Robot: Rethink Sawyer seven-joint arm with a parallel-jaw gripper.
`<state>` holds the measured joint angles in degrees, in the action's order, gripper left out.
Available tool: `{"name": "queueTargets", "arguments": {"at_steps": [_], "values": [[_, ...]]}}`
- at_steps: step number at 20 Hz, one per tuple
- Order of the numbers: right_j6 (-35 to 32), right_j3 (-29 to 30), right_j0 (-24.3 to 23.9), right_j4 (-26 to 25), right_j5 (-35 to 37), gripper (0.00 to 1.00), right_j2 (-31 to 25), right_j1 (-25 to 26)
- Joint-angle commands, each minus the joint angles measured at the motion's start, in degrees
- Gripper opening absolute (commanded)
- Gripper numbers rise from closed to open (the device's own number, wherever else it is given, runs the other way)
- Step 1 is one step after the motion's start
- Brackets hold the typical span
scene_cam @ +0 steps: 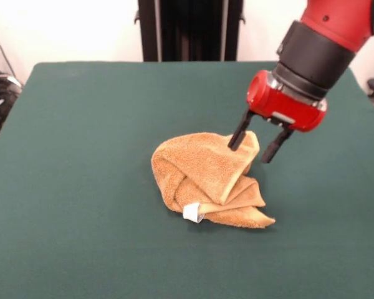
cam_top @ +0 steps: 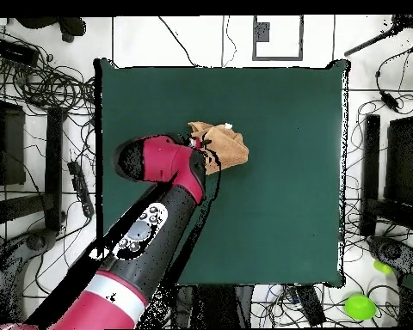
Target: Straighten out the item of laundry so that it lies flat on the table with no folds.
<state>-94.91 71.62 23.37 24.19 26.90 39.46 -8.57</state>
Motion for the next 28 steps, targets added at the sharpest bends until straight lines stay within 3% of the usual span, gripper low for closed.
{"name": "queueTargets", "arguments": {"at_steps": [1, 14, 28], "values": [[-17.29, 3.05, 0.54, 3.83, 1.07, 1.0, -8.93, -0.33], [-17.87, 0.54, 2.09, 2.41, -1.59, 1.0, -5.15, 5.52], [-18.17, -0.59, 2.4, 2.85, -1.7, 1.0, -3.62, 7.51]]}}
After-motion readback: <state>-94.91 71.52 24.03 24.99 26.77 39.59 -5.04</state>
